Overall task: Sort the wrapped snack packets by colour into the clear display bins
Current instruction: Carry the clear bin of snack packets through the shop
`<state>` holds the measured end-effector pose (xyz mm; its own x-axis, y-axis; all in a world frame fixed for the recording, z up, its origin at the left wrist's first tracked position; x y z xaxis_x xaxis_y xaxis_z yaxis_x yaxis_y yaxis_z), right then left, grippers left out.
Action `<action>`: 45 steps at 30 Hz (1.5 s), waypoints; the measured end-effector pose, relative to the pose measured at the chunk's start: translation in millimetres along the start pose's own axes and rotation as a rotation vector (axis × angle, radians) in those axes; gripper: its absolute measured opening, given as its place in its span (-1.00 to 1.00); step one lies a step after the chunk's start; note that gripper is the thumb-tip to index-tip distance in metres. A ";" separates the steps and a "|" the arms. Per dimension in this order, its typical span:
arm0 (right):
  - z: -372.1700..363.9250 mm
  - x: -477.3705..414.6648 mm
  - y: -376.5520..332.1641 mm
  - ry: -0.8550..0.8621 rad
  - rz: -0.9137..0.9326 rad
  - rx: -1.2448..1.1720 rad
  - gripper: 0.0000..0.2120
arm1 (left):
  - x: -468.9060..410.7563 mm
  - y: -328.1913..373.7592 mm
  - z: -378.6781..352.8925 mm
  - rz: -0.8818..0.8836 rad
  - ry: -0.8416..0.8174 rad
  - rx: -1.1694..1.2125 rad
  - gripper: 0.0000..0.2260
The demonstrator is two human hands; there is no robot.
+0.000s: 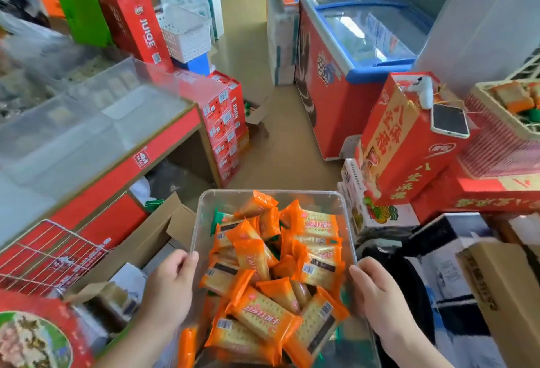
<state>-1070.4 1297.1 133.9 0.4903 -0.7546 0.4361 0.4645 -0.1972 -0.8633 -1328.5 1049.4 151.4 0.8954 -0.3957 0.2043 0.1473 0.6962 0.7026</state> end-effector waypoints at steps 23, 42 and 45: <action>-88.0 -470.6 -291.7 0.033 0.165 0.104 -0.74 | -509.5 190.2 -25.2 -0.119 0.104 0.040 -0.61; -240.7 -785.0 -490.8 -0.350 0.266 0.240 -0.77 | -736.5 224.1 8.6 0.257 0.388 0.086 -0.61; -290.0 -813.1 -509.4 -0.365 0.267 0.281 -0.78 | -772.2 200.5 25.9 0.332 0.346 0.079 -0.62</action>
<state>-1919.5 1829.6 145.4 0.8198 -0.4792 0.3137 0.4437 0.1851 -0.8768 -2001.3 1479.0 152.2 0.9777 0.0724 0.1971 -0.1908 0.6981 0.6901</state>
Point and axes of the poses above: each hand's wrist, its own x-axis away from the middle knuckle, its own z-axis out of the back of the hand, y = z × x, the point moved 4 cm from there along -x, towards the middle knuckle, and after that the axes turned 3 degrees about -x, right-handed, at the moved point
